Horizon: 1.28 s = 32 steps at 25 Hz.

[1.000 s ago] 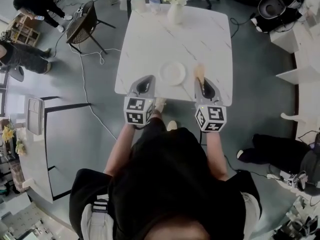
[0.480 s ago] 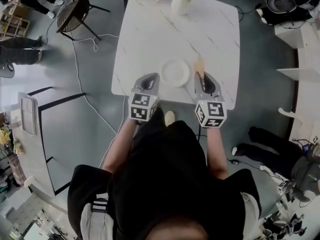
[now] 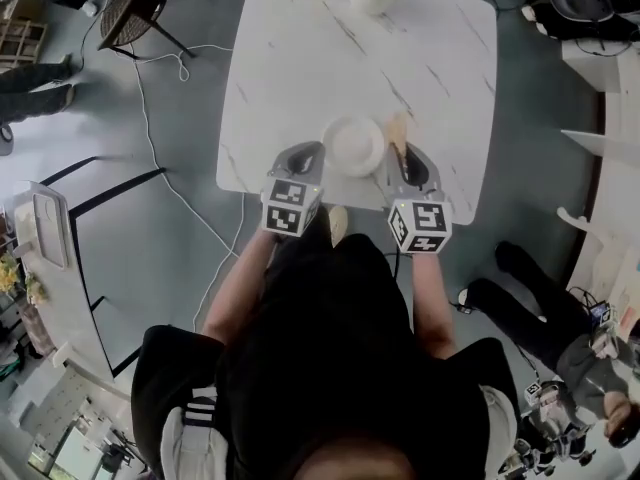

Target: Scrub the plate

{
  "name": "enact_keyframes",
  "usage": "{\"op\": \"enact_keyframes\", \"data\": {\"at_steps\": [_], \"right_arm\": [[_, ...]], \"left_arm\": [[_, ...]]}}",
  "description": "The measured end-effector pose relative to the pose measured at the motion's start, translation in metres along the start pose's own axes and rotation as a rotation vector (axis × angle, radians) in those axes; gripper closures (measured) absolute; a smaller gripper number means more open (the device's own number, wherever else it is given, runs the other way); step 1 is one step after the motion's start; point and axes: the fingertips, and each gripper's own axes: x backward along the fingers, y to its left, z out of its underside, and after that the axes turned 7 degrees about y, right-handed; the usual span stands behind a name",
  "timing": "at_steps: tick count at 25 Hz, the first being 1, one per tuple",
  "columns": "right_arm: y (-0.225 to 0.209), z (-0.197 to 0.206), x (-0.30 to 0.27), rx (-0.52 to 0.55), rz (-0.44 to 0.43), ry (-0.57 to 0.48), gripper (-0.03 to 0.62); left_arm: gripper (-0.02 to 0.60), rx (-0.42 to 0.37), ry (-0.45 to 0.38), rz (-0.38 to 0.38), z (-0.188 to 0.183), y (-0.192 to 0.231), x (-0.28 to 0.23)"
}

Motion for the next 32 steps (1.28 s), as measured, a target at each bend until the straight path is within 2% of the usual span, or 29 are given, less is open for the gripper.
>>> {"op": "enact_keyframes", "data": {"at_steps": [5,7,13,26,32], "right_arm": [[-0.002,0.007,-0.018,-0.01,-0.013,0.029,0.528],[-0.005,0.01,-0.024,-0.013,-0.013,0.038,0.526],[-0.008,0.015,-0.038,-0.03,-0.033,0.061,0.526],[0.0,0.02,-0.056,-0.014,-0.073,0.082,0.526],[0.007,0.021,-0.058,-0.013,-0.089,0.091,0.527]], "left_arm": [[0.574,0.054,0.099,-0.008,0.016,0.011,-0.027],[0.485,0.077,0.133,0.009,0.02,0.011,-0.037],[0.443,0.094,0.203,0.023,0.032,0.011,-0.055],[0.445,0.158,0.268,0.017,0.051,0.017,-0.076],[0.489,0.155,0.278,0.009,0.053,0.017,-0.076]]}}
